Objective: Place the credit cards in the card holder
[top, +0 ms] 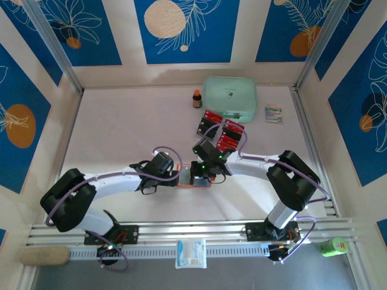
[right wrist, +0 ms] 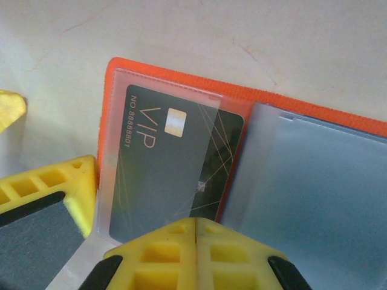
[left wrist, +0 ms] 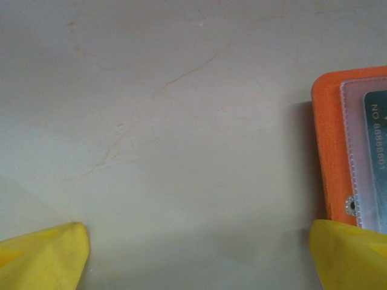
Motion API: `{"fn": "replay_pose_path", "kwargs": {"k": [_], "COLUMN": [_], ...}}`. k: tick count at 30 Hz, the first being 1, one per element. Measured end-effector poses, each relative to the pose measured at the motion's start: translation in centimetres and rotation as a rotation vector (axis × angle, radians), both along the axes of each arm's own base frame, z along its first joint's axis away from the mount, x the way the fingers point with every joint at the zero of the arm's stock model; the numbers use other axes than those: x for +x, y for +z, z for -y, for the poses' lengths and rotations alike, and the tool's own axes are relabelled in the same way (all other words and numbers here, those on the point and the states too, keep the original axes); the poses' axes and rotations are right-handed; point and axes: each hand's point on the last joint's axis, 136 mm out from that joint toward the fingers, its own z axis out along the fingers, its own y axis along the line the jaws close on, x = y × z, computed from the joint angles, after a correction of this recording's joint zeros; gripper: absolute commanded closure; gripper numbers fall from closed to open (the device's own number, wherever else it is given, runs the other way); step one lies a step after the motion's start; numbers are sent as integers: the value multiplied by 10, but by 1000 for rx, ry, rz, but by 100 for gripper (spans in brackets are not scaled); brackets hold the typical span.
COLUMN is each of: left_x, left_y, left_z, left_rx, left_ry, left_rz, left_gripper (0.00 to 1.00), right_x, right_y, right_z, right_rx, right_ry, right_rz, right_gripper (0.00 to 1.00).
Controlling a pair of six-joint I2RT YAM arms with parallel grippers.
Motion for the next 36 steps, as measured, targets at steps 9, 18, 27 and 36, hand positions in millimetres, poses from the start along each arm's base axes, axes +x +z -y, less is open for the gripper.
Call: {"fn": "replay_pose_path", "kwargs": {"k": [9,18,27,36], "left_x": [0,0,2,5], "left_y": [-1,-1,21,27], "left_z": [0,-2,-15,-12], "left_rx": [4,9,37,18], "left_ry": [1,3,34,32], "left_rz": [1,1,53,67], "left_gripper": [7,6,6,6], "right_x": [1,1,2,3], "right_y": [-15,-17,-15,-14], "right_z": [-9,-13,-15,-14], "right_rx": [-11,2,15,19], "right_ry": [10,-2,-12,-19], "right_rz": [-36,-47,-53,-51], "right_gripper": [100,100,100,100]}}
